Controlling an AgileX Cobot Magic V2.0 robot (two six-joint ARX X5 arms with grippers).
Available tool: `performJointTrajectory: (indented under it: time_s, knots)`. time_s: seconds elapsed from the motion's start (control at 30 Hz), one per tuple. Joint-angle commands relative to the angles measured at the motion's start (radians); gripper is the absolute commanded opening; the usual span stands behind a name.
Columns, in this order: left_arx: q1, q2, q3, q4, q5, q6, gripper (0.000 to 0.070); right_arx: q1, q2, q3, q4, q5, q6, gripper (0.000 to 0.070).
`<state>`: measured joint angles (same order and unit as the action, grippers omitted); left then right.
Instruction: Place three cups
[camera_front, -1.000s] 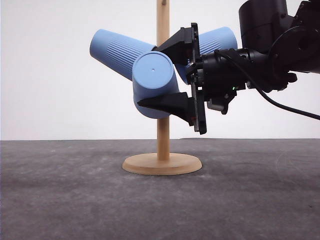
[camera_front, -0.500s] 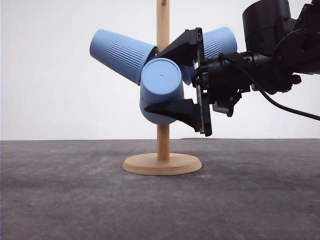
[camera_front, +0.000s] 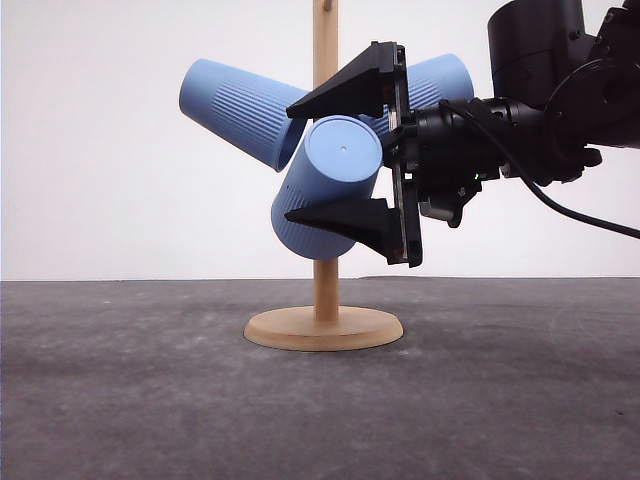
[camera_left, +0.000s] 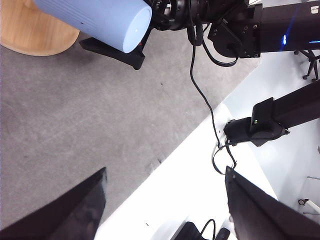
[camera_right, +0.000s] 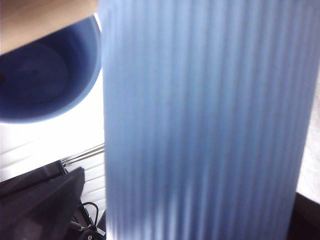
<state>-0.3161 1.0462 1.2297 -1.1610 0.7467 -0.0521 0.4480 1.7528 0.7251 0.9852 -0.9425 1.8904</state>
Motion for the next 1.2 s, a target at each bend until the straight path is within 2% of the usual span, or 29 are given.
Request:
performJointTrajectory:
  time_s: [0.0, 0.27, 0.43, 0.57, 0.63, 0.77, 1.0, 1.17]
  knots:
    - [-0.002, 0.006, 0.023, 0.008, 0.002, 0.007, 0.0441, 0.001, -0.024, -0.022, 0.016, -0.004, 0.006, 0.0646]
    - [-0.002, 0.006, 0.023, 0.008, 0.002, 0.008, 0.0441, 0.001, -0.113, -0.165, 0.064, -0.001, 0.006, 0.0645]
    - [-0.002, 0.006, 0.023, 0.008, 0.002, 0.008, 0.0441, 0.001, -0.245, -0.259, 0.093, -0.003, 0.006, 0.0634]
    - [-0.002, 0.006, 0.023, 0.009, 0.002, 0.015, 0.0441, -0.016, -0.382, -0.316, 0.09, -0.004, -0.033, 0.0464]
    - [-0.002, 0.006, 0.023, 0.009, 0.001, 0.016, 0.0441, -0.048, -0.447, -0.335, 0.075, -0.019, -0.072, 0.0413]
    - [-0.002, 0.006, 0.023, 0.009, -0.046, 0.014, 0.0441, -0.157, -0.553, -0.337, -0.059, -0.079, -0.223, 0.0406]
    - [0.003, 0.006, 0.023, 0.009, -0.124, -0.013, 0.0441, -0.385, -0.67, -0.337, -0.459, -0.112, -0.679, 0.0405]
    - [0.018, 0.006, 0.023, 0.014, -0.196, -0.022, 0.0441, -0.507, -0.674, -0.325, -0.621, -0.091, -0.924, 0.0405]
